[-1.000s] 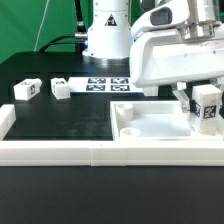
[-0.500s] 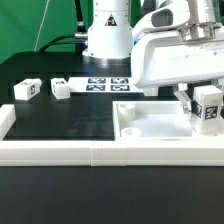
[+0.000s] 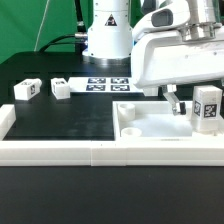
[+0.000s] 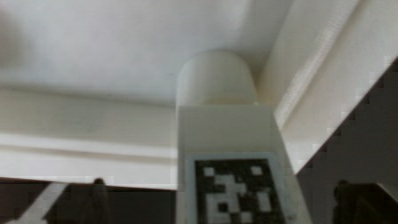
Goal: Assemble one leg
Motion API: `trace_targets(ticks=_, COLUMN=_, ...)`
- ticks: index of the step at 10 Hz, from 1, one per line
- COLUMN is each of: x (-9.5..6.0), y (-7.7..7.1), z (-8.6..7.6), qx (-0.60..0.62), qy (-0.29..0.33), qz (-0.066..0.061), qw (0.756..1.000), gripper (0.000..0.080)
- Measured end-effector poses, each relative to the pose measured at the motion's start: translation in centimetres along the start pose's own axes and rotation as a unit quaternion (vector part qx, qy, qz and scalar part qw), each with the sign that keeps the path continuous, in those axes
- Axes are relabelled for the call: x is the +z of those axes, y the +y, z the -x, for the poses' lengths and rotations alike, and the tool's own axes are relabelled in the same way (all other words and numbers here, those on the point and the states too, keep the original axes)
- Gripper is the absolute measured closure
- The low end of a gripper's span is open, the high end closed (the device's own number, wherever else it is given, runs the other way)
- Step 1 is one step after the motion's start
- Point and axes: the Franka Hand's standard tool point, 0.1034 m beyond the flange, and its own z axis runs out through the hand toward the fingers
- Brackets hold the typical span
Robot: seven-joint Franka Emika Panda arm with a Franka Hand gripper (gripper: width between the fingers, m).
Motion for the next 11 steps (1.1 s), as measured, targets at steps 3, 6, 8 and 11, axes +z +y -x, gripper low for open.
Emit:
trace_targets(ticks=3, x=-1.8, y=-0.6, z=-1.1, qx=0.002, qy=0.002, qz=-0.002, qw=1.000, gripper=0.0151)
trace_targets(ticks=6, x=-4.6, y=-0.5, z=-2.6, qx=-0.001, qy=-0.003, qz=-0.003, qw=1.000, gripper=0.0151)
trace_targets(ticks=8, x=-4.5, y=-0.7, z=-2.3, qx=-0.001, qy=-0.019, qz=-0.007, qw=1.000, gripper=0.0151)
trace_targets(ticks=11, x=-3.5, y=-0.6, z=-1.7, qx=0.010, qy=-0.090, qz=-0.017, qw=0.996, gripper=0.0151)
